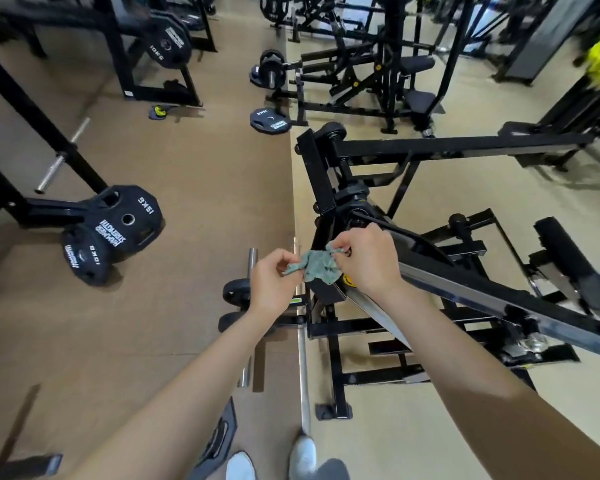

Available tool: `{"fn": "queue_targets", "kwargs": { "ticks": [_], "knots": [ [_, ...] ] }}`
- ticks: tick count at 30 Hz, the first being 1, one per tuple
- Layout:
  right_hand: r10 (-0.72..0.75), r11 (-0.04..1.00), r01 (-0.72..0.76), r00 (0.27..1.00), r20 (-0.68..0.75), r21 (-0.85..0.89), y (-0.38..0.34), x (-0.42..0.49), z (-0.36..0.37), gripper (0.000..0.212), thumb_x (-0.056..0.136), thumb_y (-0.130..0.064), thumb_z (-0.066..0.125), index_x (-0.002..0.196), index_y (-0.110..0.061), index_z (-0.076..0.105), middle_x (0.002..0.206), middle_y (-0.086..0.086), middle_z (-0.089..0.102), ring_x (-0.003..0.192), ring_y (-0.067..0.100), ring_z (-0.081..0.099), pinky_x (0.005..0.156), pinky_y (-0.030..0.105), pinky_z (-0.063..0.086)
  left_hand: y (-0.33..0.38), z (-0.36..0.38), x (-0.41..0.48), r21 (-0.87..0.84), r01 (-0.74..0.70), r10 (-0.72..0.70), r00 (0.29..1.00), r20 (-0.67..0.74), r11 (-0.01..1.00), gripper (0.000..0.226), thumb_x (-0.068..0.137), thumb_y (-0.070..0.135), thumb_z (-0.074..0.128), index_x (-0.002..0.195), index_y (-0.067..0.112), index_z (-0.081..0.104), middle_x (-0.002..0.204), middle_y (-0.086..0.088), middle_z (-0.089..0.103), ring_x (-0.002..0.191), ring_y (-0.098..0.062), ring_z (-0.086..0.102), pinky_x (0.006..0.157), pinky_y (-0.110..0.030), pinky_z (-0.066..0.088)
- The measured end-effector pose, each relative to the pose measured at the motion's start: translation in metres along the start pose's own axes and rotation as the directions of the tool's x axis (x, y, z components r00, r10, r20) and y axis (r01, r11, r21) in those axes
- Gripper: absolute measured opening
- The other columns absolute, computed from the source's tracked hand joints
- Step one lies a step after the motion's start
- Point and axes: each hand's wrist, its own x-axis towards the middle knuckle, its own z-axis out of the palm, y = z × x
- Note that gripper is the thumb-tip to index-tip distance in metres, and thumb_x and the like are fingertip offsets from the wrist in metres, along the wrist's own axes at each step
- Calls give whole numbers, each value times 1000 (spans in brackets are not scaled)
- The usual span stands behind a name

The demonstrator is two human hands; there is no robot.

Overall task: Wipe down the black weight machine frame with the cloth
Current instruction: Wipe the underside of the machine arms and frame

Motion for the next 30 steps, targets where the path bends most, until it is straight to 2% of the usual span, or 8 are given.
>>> {"fn": "queue_targets", "kwargs": {
  "ticks": [4, 7, 10, 12, 15, 19, 25, 30],
  "knots": [
    [-92, 989, 104, 990, 111, -101, 1, 24, -3, 16, 92, -31, 68, 105, -34, 76, 99, -8, 73, 105, 24, 54, 91, 39, 36, 3, -7, 4, -49, 59, -54, 993, 105, 997, 19, 80, 38, 82, 93, 27, 77, 87, 3, 76, 87, -19, 72, 83, -35, 60],
    [-139, 971, 171, 972, 188, -166, 6, 50, 0, 17, 93, -31, 66, 106, -34, 76, 102, -5, 72, 108, 24, 54, 95, 40, 37, 11, -3, 23, 20, 74, -76, 990, 120, 997, 8, 86, 29, 81, 86, 24, 76, 77, 8, 76, 74, -14, 71, 71, -27, 56],
    [-153, 955, 203, 962, 226, -216, 14, 71, 2, 20, 94, -27, 65, 110, -32, 75, 110, -1, 70, 113, 27, 53, 97, 41, 37, 20, 8, 47, 55, 136, -142, 981, 133, 989, 13, 90, 12, 76, 79, 16, 70, 59, 14, 65, 53, -1, 55, 57, -18, 44],
    [-134, 962, 187, 959, 250, -200, 23, 86, 2, 21, 95, -23, 64, 112, -30, 75, 113, 1, 69, 115, 29, 52, 98, 41, 37, 20, 16, 69, 134, 150, -166, 978, 122, 980, 5, 89, 11, 77, 87, 11, 73, 67, 7, 66, 57, -3, 52, 58, -18, 43],
    [-115, 971, 159, 965, 236, -177, 33, 108, 7, 21, 97, -23, 64, 115, -30, 73, 114, 2, 69, 115, 28, 54, 97, 38, 39, 21, 25, 97, 208, 160, -188, 975, 121, 965, 18, 89, 11, 77, 103, 1, 74, 74, -2, 63, 55, 1, 51, 53, -13, 40],
    [-75, 986, 106, 970, 232, -127, 42, 125, 21, 21, 95, -22, 66, 113, -31, 72, 111, 3, 70, 114, 28, 55, 96, 40, 41, 18, 33, 124, 333, 140, -188, 975, 117, 933, 18, 88, 11, 79, 101, 1, 73, 84, -7, 68, 63, -8, 52, 65, -27, 44],
    [13, 998, -24, 983, 182, 61, 51, 126, 38, 19, 89, -16, 71, 103, -27, 77, 104, 2, 72, 112, 28, 57, 97, 39, 42, 17, 38, 132, 244, 174, -216, 963, 158, 954, 19, 88, -4, 73, 103, 8, 70, 98, -8, 69, 88, -20, 62, 96, -44, 55],
    [19, 994, -41, 977, 214, 98, 46, 110, 36, 13, 88, -22, 73, 97, -30, 78, 100, -3, 72, 109, 25, 57, 96, 42, 42, 11, 15, 123, 224, 106, -172, 938, 300, 969, 19, 85, 0, 78, 89, 18, 72, 92, -9, 71, 80, -21, 61, 82, -46, 56]
  ]
}}
